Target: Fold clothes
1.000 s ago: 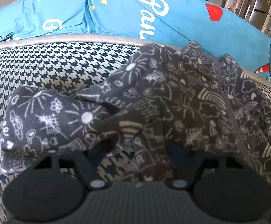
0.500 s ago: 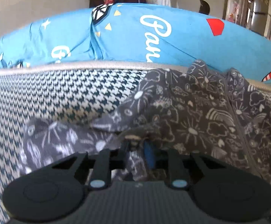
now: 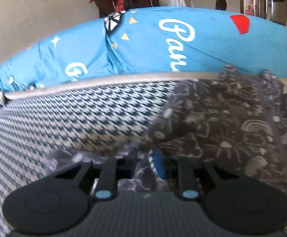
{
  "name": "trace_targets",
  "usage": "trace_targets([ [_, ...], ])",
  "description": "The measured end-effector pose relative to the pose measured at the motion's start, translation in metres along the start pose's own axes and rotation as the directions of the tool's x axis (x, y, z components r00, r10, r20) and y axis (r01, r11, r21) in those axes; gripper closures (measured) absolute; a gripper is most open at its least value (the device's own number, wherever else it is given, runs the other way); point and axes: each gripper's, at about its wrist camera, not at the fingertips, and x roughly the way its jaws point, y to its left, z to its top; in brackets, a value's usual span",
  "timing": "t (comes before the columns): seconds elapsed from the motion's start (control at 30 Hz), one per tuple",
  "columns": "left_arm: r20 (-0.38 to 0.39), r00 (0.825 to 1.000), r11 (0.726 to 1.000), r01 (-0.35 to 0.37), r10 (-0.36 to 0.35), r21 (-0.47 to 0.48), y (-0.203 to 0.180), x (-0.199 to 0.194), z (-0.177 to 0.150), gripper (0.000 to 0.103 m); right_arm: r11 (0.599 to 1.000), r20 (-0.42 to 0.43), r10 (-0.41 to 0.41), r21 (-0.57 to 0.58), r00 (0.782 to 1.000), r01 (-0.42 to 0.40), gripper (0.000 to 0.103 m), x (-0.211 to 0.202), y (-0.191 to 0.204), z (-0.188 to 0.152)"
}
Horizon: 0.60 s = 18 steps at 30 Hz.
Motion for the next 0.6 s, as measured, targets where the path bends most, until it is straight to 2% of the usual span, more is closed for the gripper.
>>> trace_targets([
  [0.13,-0.036,0.999,1.0,0.013,-0.013,-0.003,0.003,0.01,-0.001,0.079,0.998,-0.043,0.058,-0.023,0.997,-0.059,0.062,0.009,0.011,-0.005],
  [0.2,-0.027,1.0,1.0,0.004,-0.004,0.009,0.001,0.008,-0.001,0.078,0.997,-0.058,0.073,-0.023,0.996,-0.074,0.062,0.014,0.015,-0.007],
  [0.47,-0.028,1.0,0.999,-0.002,0.003,0.032,0.003,0.014,0.004,0.073,0.989,-0.053,0.142,-0.04,0.989,-0.144,0.062,0.011,0.027,-0.008],
  [0.6,-0.036,0.999,0.999,0.002,0.0,0.053,0.004,0.02,0.006,0.071,0.977,-0.069,0.187,-0.095,0.98,-0.193,0.062,0.01,0.044,-0.01],
])
